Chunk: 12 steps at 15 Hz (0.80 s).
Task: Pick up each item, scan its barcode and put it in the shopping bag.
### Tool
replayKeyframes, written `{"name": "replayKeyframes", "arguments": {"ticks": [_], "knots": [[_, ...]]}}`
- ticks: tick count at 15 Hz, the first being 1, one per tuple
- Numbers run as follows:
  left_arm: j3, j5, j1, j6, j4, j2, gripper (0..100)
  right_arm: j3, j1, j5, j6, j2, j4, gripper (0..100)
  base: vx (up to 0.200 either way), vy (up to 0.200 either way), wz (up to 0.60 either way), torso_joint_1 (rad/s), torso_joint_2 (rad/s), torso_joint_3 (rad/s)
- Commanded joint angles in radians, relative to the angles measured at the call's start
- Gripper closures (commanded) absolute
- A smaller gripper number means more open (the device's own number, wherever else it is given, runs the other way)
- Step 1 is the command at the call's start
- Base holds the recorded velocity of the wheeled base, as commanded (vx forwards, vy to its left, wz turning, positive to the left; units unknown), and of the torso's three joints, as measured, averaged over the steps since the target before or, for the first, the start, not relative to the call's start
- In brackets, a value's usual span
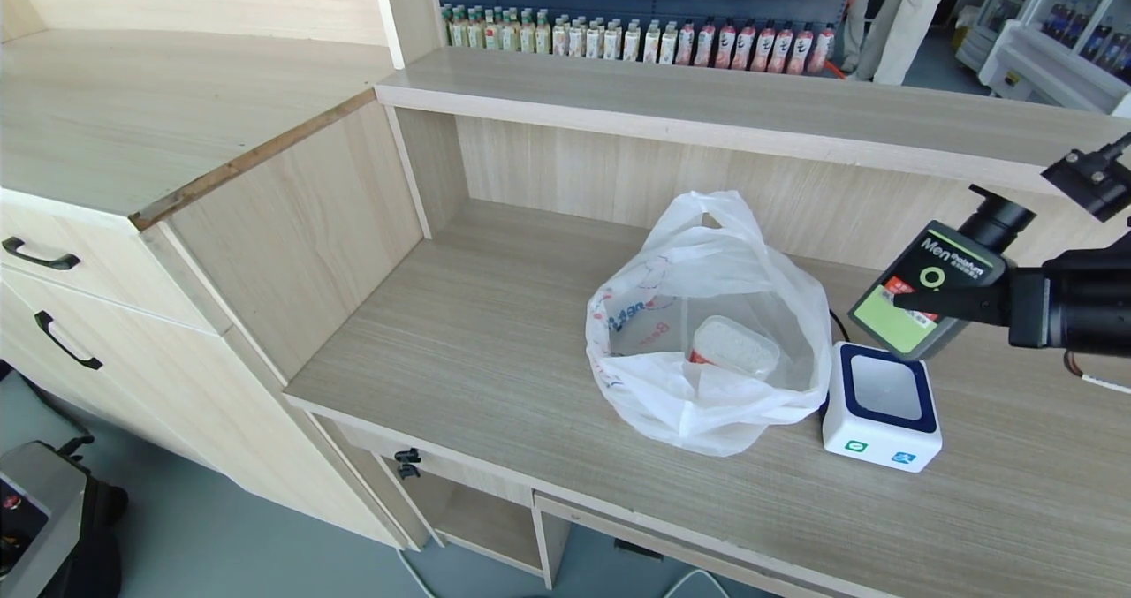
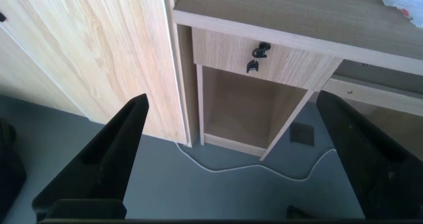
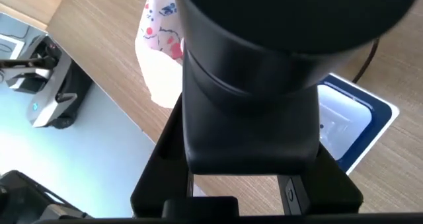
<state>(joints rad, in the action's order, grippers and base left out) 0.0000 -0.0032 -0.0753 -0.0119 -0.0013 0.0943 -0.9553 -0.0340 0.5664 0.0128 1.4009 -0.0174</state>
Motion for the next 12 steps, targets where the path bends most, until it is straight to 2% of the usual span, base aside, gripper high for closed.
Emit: {"name": "replayKeyframes", "arguments": {"ticks": [1,6,12], "knots": [[0.0,0.0,0.0,0.0,-0.002,0.001,0,0.012,-0.052,0.087,0.012,0.121,0.031,100,0.0,0.0,0.0,0.0,0.0,0.0],[0.0,0.0,0.0,0.0,0.0,0.001,0,0.004,-0.084,0.188,0.018,0.214,0.039,100,0.0,0.0,0.0,0.0,0.0,0.0],[0.0,0.0,0.0,0.0,0.0,0.001,0,-0.011,-0.106,0.214,0.018,0.296,0.068,100,0.0,0.0,0.0,0.0,0.0,0.0]]}}
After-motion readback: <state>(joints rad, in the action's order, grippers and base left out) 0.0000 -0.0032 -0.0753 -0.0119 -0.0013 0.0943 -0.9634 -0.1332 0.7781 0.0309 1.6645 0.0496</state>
